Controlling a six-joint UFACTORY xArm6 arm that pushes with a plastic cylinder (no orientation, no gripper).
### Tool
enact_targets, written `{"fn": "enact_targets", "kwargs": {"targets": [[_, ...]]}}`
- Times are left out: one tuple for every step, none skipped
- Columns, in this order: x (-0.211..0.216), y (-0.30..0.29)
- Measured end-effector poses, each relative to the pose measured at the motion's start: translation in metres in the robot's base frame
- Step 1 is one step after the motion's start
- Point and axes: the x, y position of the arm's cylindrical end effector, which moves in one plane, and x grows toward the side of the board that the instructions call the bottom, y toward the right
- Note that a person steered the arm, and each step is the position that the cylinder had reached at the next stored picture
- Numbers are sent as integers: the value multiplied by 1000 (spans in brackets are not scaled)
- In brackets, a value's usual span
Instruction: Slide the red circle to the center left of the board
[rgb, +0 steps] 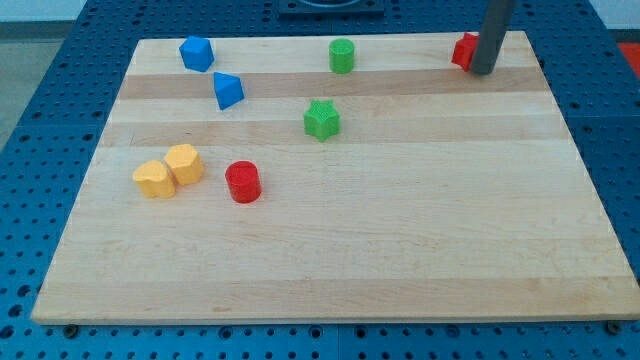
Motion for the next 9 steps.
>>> {"fn": "enact_targets", "kwargs": {"targets": [[31,0],[76,-1],[112,-20],[122,-51],[129,-87],[139,-123],[145,-159],[168,-186],[199,-214]]}}
